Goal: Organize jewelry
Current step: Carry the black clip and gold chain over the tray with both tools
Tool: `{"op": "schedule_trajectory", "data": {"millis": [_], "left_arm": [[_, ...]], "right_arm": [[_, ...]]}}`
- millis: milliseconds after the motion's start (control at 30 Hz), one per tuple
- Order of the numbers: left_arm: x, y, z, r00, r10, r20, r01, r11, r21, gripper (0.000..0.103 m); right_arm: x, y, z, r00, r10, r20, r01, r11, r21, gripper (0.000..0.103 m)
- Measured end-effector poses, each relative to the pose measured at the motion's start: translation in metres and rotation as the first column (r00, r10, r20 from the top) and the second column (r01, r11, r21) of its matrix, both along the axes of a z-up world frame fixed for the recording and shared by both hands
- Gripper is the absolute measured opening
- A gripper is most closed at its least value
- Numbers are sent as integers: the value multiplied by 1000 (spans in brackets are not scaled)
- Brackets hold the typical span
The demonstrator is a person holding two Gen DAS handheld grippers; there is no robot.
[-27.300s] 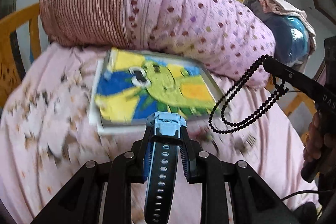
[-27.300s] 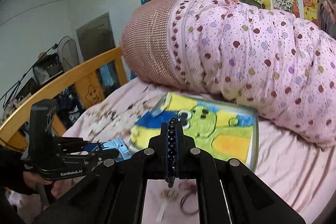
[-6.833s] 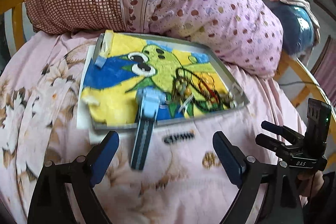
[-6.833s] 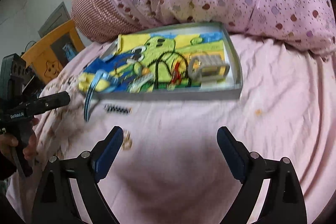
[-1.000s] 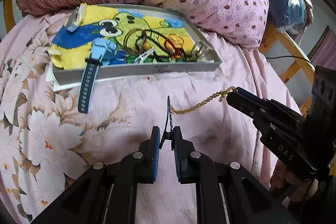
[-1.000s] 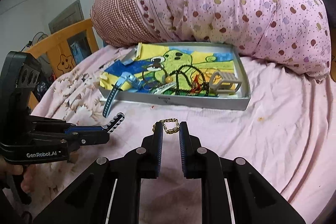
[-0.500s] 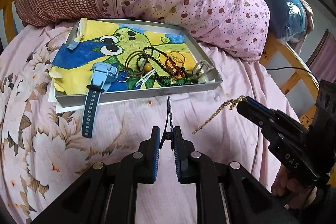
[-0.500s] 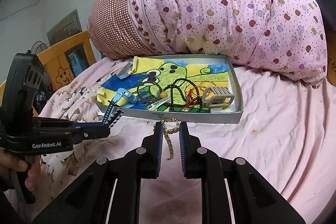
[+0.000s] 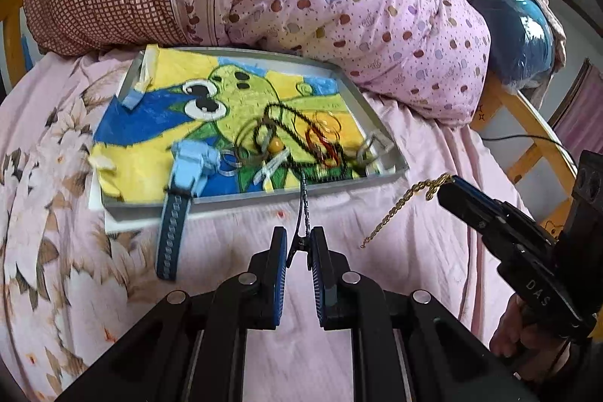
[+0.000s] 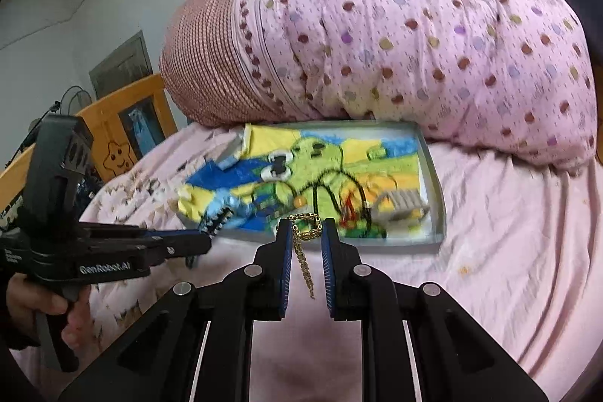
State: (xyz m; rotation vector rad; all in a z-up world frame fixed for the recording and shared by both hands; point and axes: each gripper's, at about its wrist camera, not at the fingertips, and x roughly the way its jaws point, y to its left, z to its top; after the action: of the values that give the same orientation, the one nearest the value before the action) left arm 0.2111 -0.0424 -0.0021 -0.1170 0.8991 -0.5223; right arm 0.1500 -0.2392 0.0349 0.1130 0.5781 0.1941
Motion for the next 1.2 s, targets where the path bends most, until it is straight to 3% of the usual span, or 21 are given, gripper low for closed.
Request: {"op": "schedule_trajectory", "data": {"millis": [167, 400, 700, 1200], "left_arm": [[30, 8, 11, 999, 26, 39, -26, 1000, -6, 12], [79, 23, 20, 991, 102, 88, -102, 995, -13, 12], [115, 28, -8, 989, 145, 22, -145, 989, 0, 12], [131, 30, -32, 985, 166, -40, -167, 986, -9, 12]], "right_arm": [[29, 7, 17, 998, 25, 58, -24, 999, -24, 14], [78, 13, 19, 997, 23, 67, -24, 1000, 6, 14], [125, 19, -16, 999, 12, -41, -10, 999, 40, 14], [138, 21, -41, 995, 12, -99, -8, 999, 36, 14]]}}
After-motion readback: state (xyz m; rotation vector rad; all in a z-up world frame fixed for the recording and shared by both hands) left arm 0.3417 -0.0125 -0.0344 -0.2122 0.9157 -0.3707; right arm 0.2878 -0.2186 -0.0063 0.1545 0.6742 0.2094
